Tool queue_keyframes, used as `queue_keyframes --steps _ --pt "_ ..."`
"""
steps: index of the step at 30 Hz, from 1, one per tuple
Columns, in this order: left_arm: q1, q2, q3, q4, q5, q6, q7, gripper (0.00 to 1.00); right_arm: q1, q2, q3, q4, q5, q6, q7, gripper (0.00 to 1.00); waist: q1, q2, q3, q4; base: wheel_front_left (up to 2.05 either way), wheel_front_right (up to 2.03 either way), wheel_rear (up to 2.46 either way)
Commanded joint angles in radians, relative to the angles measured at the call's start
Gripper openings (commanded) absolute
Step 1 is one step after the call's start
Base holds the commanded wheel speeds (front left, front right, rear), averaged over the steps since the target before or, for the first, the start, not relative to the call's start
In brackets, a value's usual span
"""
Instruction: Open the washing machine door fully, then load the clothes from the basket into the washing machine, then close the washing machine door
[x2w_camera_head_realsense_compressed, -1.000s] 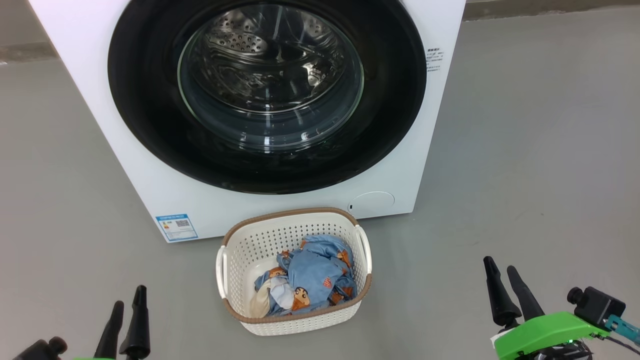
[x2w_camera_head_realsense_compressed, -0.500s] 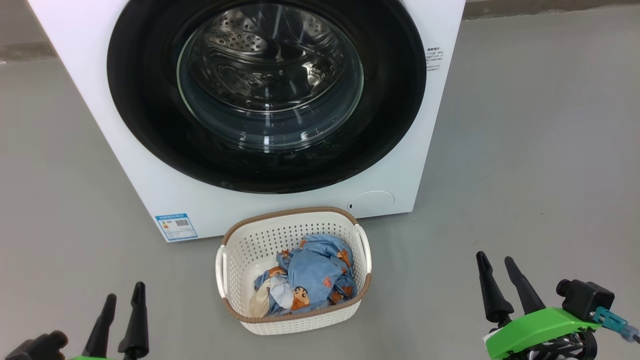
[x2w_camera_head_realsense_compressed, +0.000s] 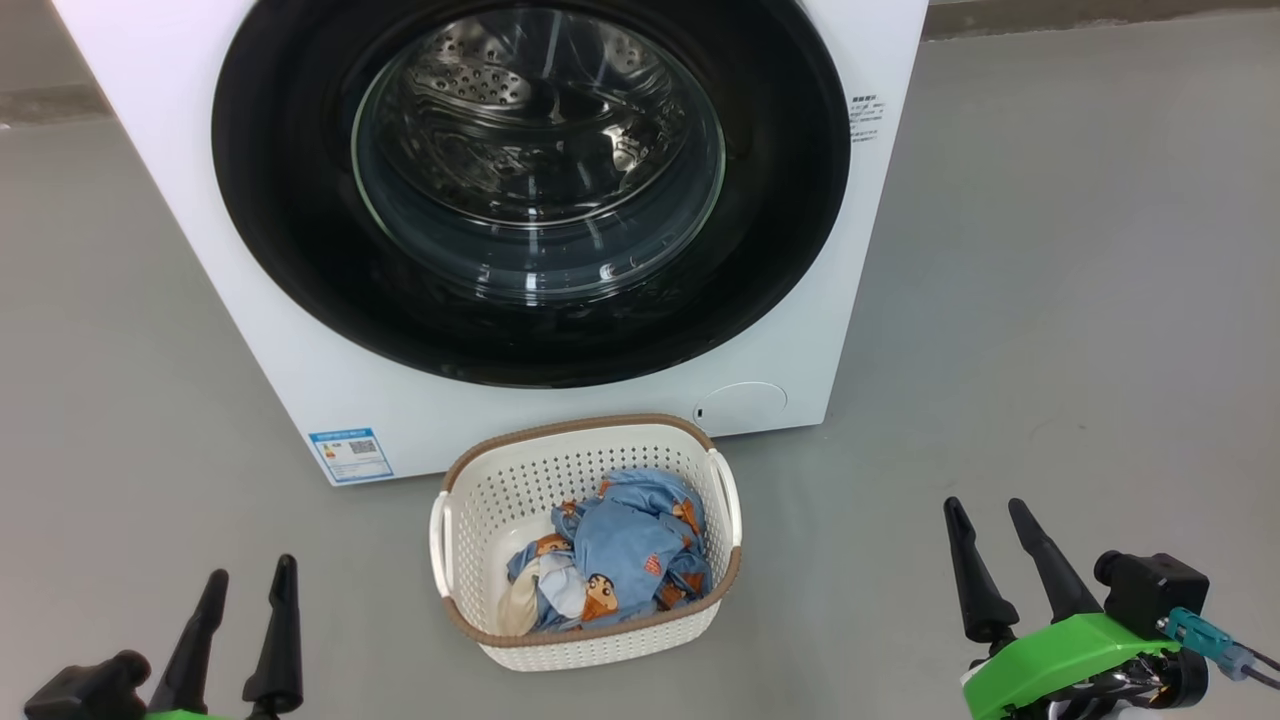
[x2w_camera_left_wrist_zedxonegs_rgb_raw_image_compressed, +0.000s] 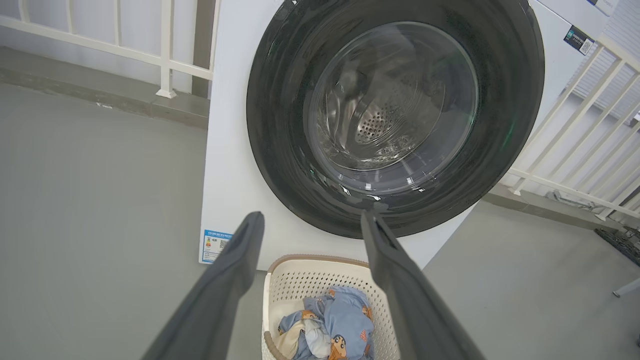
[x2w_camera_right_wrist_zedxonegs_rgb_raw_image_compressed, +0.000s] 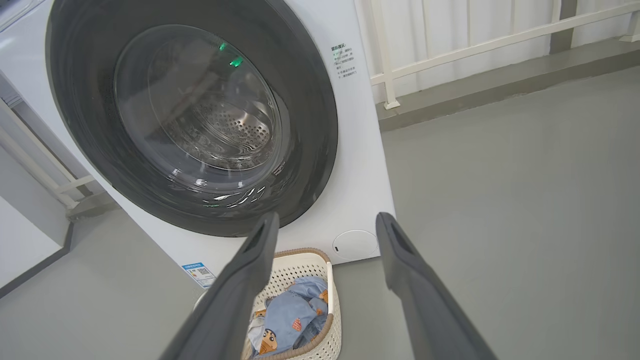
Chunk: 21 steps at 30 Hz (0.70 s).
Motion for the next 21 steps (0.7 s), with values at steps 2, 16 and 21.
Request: queue_keyframes --steps 2,16,21 --pt "-0.024 0.029 0.026 -0.027 0.037 -0.008 -0.016 1.0 -0.048 -0.009 0.019 -0.031 -0.042 -0.001 -0.016 1.0 0.0 0.0 0.0 -0.001 0.0 0.0 0.0" --pt "-0.023 0.05 0.032 -0.024 0.185 -0.009 -0.057 1.0 -0.061 -0.011 0.025 -0.038 -0.21 -0.001 -0.057 1.0 -0.0001 0.0 -0.004 -0.004 0.0 0.0 0.0" --pt "-0.019 0.043 0.061 -0.026 0.247 -0.01 -0.072 1.0 -0.065 -0.011 0.02 -0.045 -0.259 -0.001 -0.072 1.0 -0.0001 0.0 -0.007 -0.005 0.0 0.0 0.0"
